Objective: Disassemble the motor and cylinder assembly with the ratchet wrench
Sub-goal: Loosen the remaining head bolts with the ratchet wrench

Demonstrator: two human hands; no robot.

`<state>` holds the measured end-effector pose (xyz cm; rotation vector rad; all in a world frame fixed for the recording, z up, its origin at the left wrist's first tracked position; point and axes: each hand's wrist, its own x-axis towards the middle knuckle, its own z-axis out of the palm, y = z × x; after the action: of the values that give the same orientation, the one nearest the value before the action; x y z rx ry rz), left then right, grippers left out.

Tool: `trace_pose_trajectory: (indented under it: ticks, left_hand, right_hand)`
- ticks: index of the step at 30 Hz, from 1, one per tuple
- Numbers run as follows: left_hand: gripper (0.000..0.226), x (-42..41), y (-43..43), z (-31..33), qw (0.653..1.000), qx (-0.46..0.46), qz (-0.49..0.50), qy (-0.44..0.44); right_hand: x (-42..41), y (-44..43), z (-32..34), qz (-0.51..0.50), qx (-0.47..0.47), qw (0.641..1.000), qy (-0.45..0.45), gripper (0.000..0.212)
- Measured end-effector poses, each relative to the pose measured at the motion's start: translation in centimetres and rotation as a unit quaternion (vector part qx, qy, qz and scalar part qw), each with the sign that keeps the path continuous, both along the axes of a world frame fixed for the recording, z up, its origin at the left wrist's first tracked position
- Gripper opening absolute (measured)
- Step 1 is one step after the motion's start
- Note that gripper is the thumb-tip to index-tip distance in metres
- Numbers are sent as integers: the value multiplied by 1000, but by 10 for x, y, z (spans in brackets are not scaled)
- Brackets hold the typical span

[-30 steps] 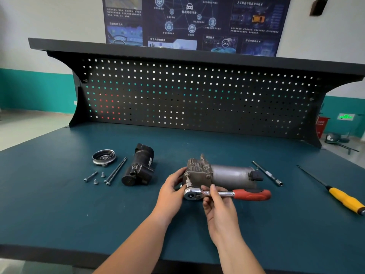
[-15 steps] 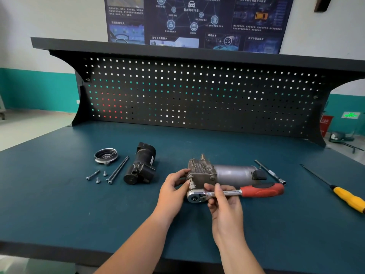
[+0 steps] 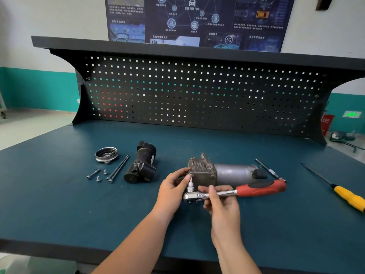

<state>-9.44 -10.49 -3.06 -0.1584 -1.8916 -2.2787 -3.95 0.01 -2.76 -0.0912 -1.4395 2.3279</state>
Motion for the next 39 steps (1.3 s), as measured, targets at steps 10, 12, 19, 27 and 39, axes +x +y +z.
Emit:
trace_pose_trajectory:
  ticks: [10,12,19,27,39]
  left_hand:
    - [27,4,-2,1,999,30,-14,-3]
    - [26,4,-3,-1,999,21,24,8]
    - [30,16,-10,3,999,-15,-24,-39]
    - [28,14,-3,8,988,34,-99,-112]
    - [32,13,4,4,981,109,-106,-124]
  right_hand:
    - [-6,6,6,53,-175,981,-65,7]
    - [-5,6,7,52,-169,982,-61,8]
    - [-5,5,6,10,-75,997,-26,14]
    - [-8,10,8,18,-54,997,-46,9]
    - [-6,26,15,94,-388,916,-42,45]
